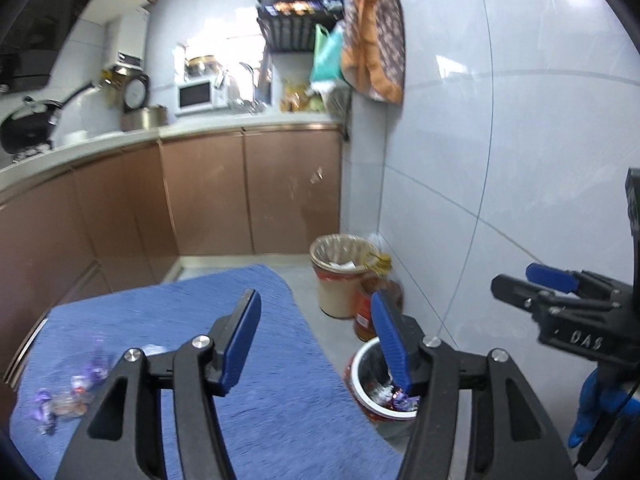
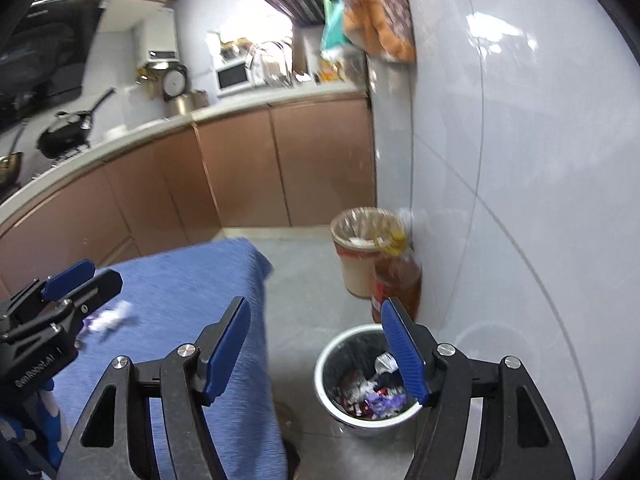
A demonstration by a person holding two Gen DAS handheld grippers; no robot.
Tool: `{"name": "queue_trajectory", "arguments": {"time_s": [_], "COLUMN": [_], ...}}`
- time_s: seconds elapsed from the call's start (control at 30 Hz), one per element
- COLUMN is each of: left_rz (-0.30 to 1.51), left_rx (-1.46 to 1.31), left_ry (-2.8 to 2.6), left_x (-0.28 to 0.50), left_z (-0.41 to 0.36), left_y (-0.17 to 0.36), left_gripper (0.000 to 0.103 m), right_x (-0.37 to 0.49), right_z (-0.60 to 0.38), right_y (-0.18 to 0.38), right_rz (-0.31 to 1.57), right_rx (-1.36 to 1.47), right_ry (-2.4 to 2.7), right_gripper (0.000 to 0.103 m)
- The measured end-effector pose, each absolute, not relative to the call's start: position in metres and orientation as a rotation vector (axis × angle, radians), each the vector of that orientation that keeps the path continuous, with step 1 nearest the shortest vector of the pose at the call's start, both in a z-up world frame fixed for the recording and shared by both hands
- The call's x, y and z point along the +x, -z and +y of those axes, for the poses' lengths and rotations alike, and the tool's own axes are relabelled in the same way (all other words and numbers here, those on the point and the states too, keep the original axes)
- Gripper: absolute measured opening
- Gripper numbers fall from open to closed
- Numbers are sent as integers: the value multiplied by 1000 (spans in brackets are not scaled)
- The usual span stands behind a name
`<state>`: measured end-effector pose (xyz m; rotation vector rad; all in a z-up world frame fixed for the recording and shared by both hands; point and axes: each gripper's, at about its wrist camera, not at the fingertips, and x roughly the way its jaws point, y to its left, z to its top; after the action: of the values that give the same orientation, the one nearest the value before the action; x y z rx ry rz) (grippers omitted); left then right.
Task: Collect trash
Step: 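Bring both tools back over the last wrappers on the towel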
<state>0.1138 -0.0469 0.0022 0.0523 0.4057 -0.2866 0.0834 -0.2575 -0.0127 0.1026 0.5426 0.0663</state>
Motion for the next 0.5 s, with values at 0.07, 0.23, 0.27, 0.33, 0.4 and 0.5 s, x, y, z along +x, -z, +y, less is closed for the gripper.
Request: {"name": "queue_trajectory", "arguments": {"time_s": [0.07, 0.23, 0.27, 0.33, 0.4, 0.5], "left_rz": [382, 326, 317, 294, 276, 249], "left_rx": [51, 49, 48, 47, 47, 45], "left_ry": [260, 208, 199, 184, 165, 142], "left_x": [95, 52, 45, 30, 13, -8], "left_z": [-34, -4, 0, 9, 19, 30], "left_y": [-11, -29, -31, -37, -42, -48], "left_gripper": [59, 71, 73, 75, 79, 83], "right_x": [72, 45, 39, 30, 20, 7], "right_z": [-249, -226, -220, -211, -200, -189], "right_y": [3, -21, -27, -34, -41, -50], "right_rz": [515, 453, 441, 426, 407, 382], "right_rx": [92, 50, 40, 25, 8, -16], "right_ry": [-83, -117, -127, -143, -164, -193], "right_gripper": [68, 72, 72, 73, 75, 77]}}
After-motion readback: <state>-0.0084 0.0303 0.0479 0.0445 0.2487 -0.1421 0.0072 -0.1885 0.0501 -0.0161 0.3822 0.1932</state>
